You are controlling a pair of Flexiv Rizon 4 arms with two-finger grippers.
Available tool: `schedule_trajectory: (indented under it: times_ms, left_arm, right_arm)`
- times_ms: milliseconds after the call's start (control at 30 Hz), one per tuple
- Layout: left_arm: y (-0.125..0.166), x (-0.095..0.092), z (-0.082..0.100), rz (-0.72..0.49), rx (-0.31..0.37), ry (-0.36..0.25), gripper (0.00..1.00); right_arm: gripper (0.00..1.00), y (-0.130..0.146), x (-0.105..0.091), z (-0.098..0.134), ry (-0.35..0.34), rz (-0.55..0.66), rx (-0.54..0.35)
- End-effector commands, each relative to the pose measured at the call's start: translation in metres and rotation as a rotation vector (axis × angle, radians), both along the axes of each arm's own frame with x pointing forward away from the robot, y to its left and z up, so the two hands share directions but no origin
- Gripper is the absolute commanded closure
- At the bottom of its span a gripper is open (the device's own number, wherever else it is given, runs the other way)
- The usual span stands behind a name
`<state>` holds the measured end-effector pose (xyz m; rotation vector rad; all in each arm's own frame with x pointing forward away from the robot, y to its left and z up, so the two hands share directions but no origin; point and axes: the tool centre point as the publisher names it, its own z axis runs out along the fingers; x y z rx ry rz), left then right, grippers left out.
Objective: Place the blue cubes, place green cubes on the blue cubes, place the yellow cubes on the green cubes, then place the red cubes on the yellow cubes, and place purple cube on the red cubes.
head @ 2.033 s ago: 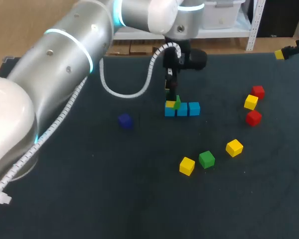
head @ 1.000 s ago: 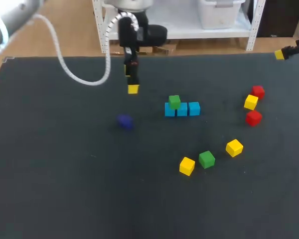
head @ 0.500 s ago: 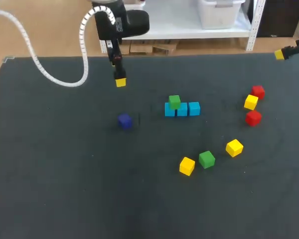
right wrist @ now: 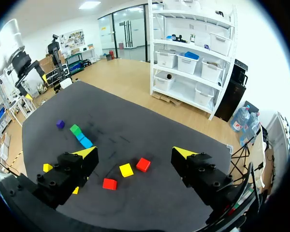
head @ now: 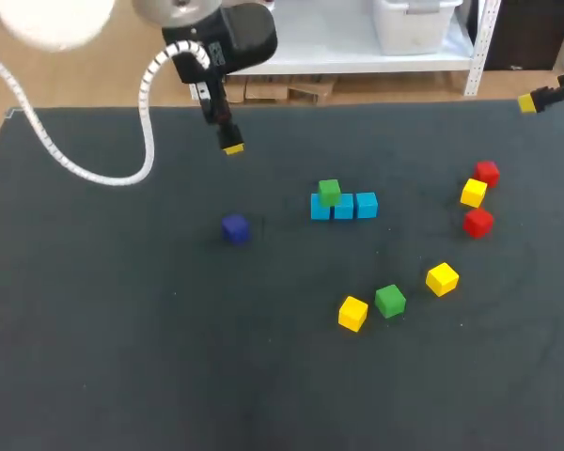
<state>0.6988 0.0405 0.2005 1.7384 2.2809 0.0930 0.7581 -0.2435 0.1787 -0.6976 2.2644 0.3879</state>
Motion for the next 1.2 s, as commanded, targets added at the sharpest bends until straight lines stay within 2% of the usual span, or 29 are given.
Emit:
schedule_trajectory:
  times_ms: [33, 233, 567, 633, 1200]
  left_arm:
    - [0.007, -0.002, -0.003, 0.068, -0.021, -0.230, 0.00]
    - [0.008, 0.009, -0.004, 0.173, -0.029, -0.213, 0.00]
    - [0.011, 0.027, 0.002, 0.233, -0.049, -0.201, 0.00]
    - [0.010, 0.028, 0.003, 0.232, -0.051, -0.185, 0.00]
    - [0.010, 0.028, 0.003, 0.232, -0.051, -0.185, 0.00]
  right_arm:
    - [0.00, 0.000, 0.000, 0.000, 0.000, -0.001, -0.002]
    - [0.00, 0.000, 0.000, 0.000, 0.000, -0.001, -0.002]
    - [0.00, 0.000, 0.000, 0.000, 0.000, -0.001, -0.002]
    - [0.00, 0.000, 0.000, 0.000, 0.000, -0.001, -0.002]
    - [0.00, 0.000, 0.000, 0.000, 0.000, -0.001, -0.002]
